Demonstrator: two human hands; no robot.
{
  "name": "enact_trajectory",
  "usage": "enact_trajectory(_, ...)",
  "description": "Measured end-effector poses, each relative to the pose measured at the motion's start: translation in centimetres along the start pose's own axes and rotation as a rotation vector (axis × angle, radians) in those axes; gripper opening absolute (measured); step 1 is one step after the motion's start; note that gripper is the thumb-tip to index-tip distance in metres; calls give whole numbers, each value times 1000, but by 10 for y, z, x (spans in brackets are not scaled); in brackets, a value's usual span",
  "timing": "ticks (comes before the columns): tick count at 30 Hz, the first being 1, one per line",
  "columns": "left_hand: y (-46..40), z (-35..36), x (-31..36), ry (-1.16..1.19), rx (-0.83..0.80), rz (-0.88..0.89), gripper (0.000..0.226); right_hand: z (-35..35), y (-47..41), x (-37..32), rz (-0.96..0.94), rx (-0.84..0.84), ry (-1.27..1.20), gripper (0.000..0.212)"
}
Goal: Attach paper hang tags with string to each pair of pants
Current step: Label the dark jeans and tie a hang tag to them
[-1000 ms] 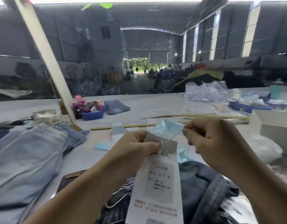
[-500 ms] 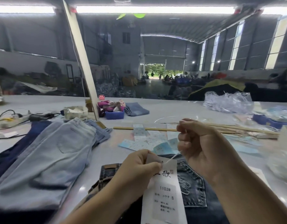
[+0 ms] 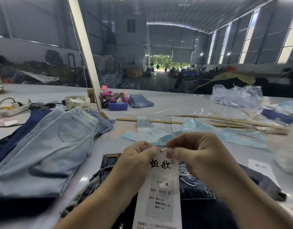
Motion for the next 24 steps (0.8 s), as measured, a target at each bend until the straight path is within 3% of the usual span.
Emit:
enact_trajectory(4,0,3,-1,-32,2,45,29,-2,2,10,-51,102,185,23)
enact_trajectory(13,-1,2,-3,-63,-17,78,23,7,3,15,-255,182,382,15)
enact_trajectory(20,-7,0,-12,63,-79,-3,38,9,2,22,-251,146,367,24)
enact_trajectory(24,-5,-2,-15,140,-224,-91,44,9,3,23,-242,117,310,24)
Point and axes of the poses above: each hand's wrist, its own y-axis away from the middle knuckle, its own z-axis out of the palm, x = y × z, the point moved 5 cm from there along -y, towards the middle knuckle, and after that the axes turned 1 degree about y, right-handed, at the moved point
